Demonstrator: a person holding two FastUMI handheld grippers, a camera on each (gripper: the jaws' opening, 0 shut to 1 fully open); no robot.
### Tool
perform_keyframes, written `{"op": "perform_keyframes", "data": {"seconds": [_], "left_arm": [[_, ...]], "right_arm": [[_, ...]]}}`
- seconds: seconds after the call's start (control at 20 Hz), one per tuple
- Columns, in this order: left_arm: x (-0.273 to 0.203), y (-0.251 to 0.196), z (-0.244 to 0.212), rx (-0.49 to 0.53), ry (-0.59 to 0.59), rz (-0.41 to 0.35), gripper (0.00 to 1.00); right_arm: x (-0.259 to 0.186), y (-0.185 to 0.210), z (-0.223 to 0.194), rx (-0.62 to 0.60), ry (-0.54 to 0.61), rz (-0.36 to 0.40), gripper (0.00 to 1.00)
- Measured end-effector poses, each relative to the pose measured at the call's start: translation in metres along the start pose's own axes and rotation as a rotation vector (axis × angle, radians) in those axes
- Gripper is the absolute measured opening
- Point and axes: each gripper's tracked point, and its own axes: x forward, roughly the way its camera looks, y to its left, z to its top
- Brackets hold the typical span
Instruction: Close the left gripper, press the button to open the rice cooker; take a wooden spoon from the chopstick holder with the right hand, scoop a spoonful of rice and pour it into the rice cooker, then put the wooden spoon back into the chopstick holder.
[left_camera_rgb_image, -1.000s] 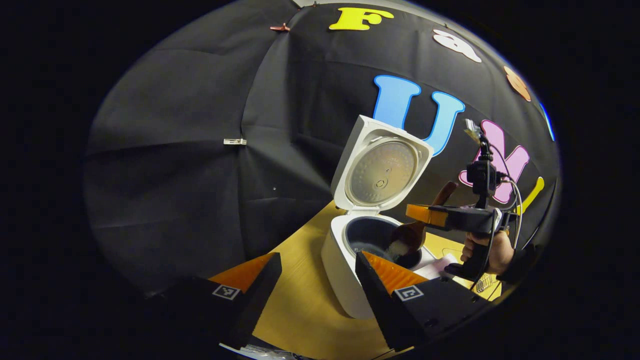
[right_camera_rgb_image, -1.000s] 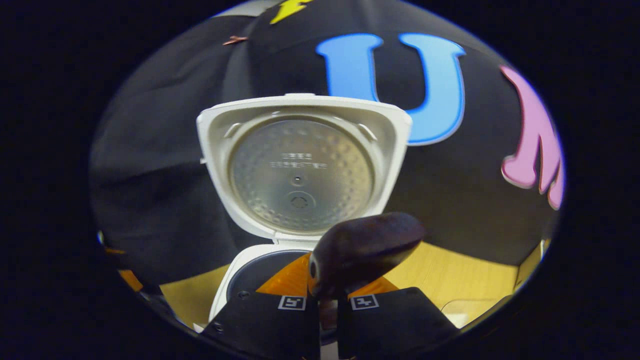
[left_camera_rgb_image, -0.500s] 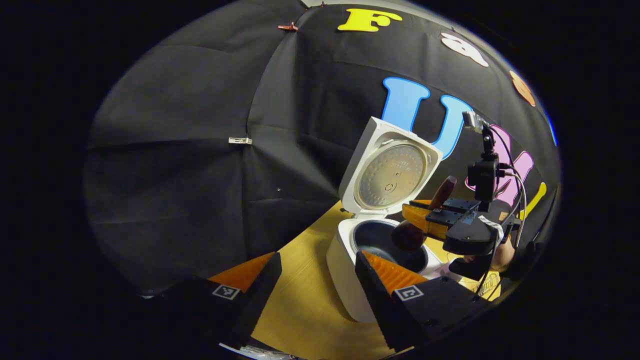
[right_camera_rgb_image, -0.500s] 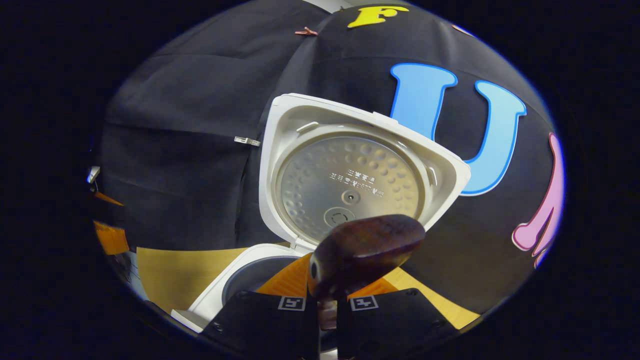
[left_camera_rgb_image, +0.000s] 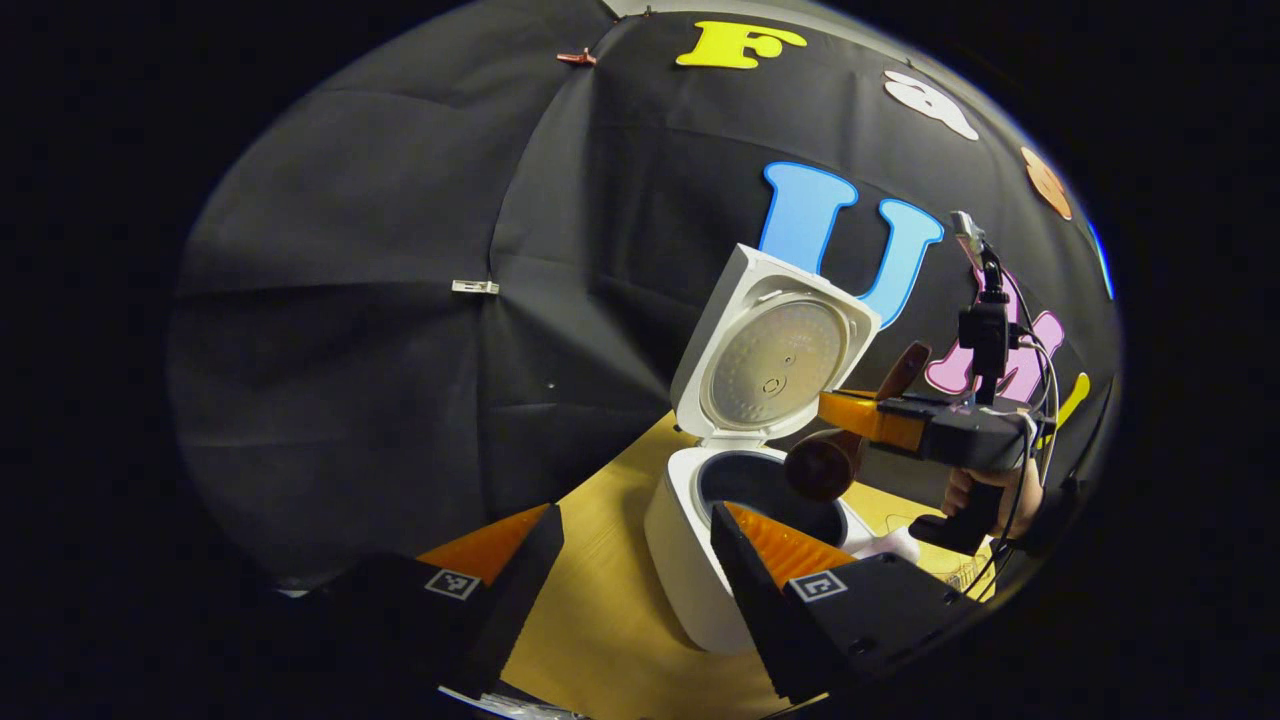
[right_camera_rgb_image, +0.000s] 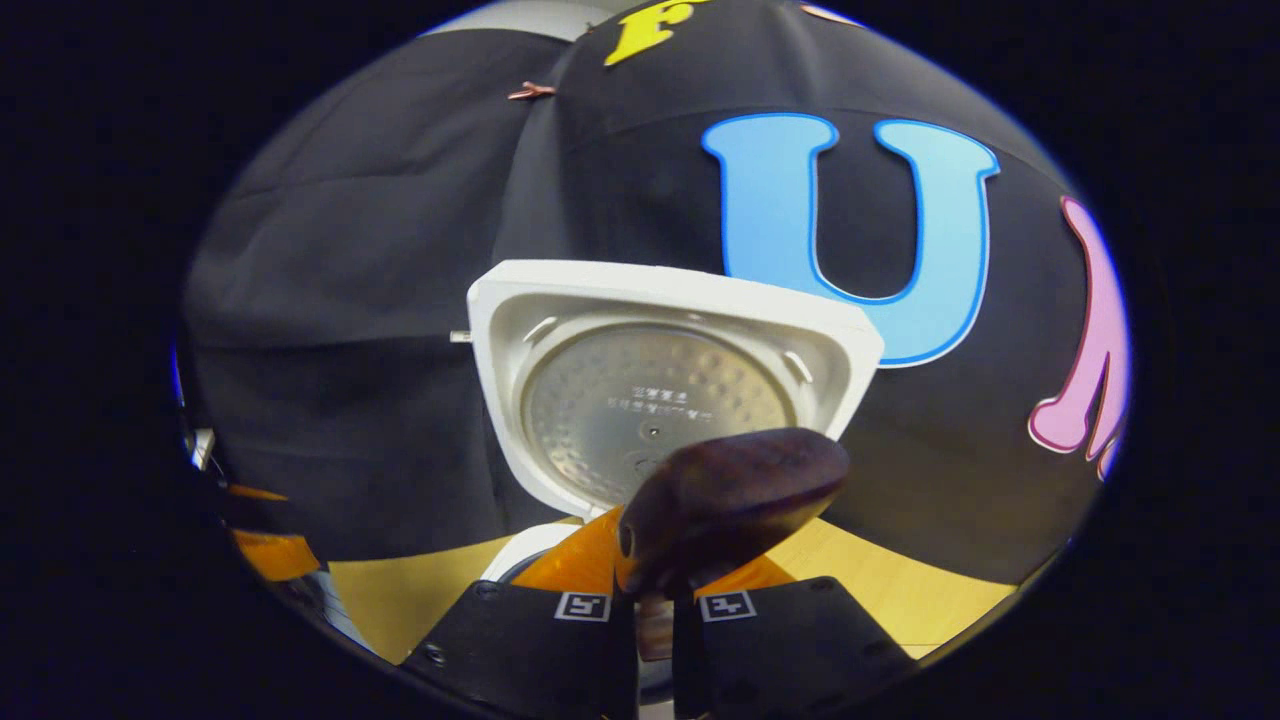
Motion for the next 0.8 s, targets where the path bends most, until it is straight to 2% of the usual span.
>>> {"op": "perform_keyframes", "data": {"seconds": [0.35,0.8], "left_arm": [[-0.009,-0.042,0.017,0.055,-0.034,-0.055,0.96],[-0.019,-0.144,0.017,0.148,-0.036,-0.201,0.96]], "right_arm": [[-0.039,-0.053,0.026,0.217,-0.032,-0.062,0.17],[-0.129,-0.16,0.03,0.348,-0.09,-0.211,0.17]]}}
